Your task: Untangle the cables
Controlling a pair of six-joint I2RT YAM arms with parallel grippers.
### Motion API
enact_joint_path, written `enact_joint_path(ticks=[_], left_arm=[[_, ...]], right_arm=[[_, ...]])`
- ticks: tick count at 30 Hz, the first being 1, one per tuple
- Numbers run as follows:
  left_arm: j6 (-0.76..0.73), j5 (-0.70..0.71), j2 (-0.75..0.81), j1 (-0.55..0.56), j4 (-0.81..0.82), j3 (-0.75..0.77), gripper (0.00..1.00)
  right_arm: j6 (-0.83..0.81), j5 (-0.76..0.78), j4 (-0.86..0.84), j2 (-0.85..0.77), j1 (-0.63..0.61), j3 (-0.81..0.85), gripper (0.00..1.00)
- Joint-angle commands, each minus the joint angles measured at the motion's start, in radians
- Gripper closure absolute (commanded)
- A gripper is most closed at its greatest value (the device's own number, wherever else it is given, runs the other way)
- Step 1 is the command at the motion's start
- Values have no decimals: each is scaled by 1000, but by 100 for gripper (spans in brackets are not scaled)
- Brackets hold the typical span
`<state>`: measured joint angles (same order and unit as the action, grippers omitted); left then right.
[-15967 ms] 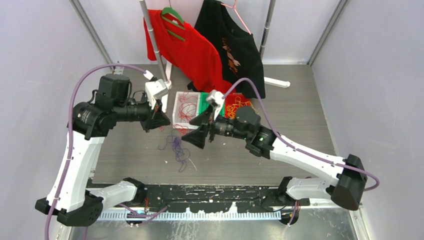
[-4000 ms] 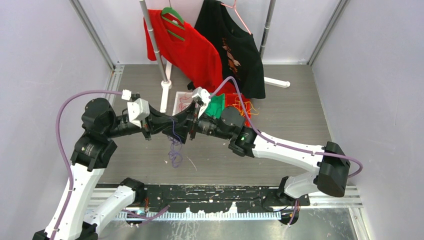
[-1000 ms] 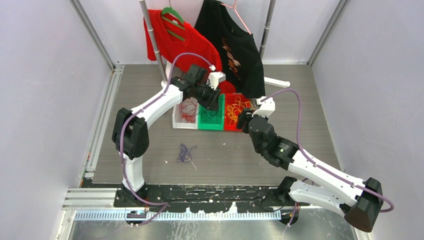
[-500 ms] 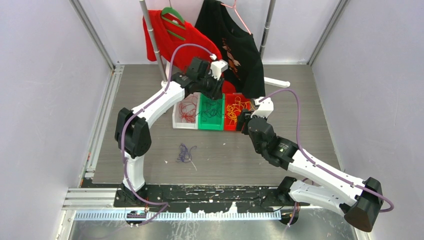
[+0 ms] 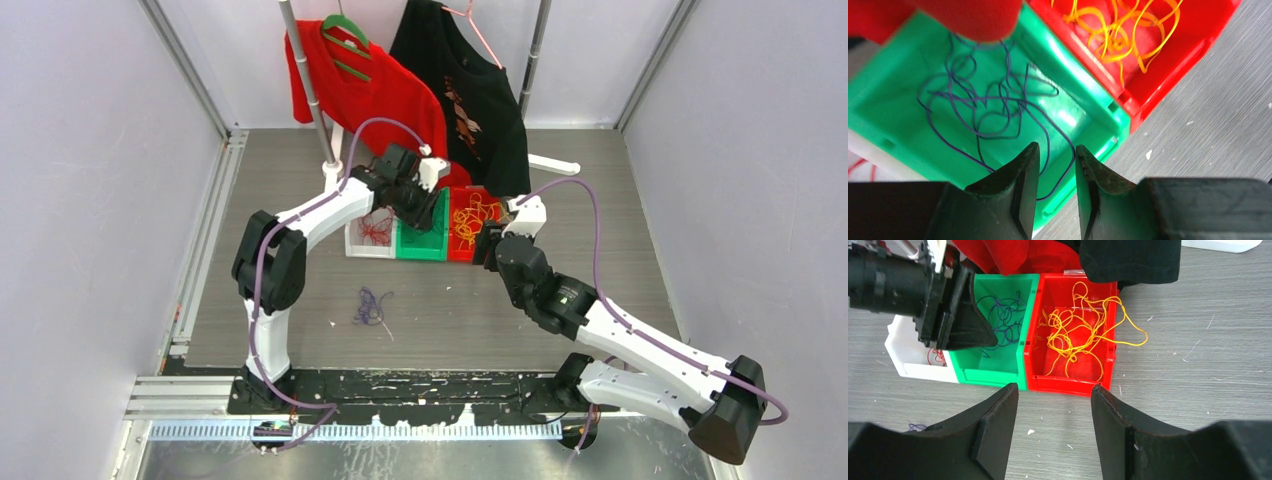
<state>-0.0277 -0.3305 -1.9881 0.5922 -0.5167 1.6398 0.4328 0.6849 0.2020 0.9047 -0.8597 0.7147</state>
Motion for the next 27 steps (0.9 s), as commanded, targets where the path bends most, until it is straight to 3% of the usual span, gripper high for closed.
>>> enact_joint_path(ticks=[1,6,11,17,20,27], left_arm=[[-43,0,34,-15,24,-20,66],[-33,-53,88,-52,-11,34,61],[0,-224,160,-78,-134,167,35],[-4,-301,278,-161,-344,281,16],[-42,-316,352,-265,-427,227,13],[-231,-383,573,-531,-581,-91,9]], right_arm=[[10,-20,-16,-4,4,39,40],[9,-64,-20,27,4,54,41],[0,-158,-72,77,2,58,37],[-79,-337,-185,199,-36,83,30],[-102,-447,-207,330,-85,146,27],[-136,-572,-260,677,-213,304,24]])
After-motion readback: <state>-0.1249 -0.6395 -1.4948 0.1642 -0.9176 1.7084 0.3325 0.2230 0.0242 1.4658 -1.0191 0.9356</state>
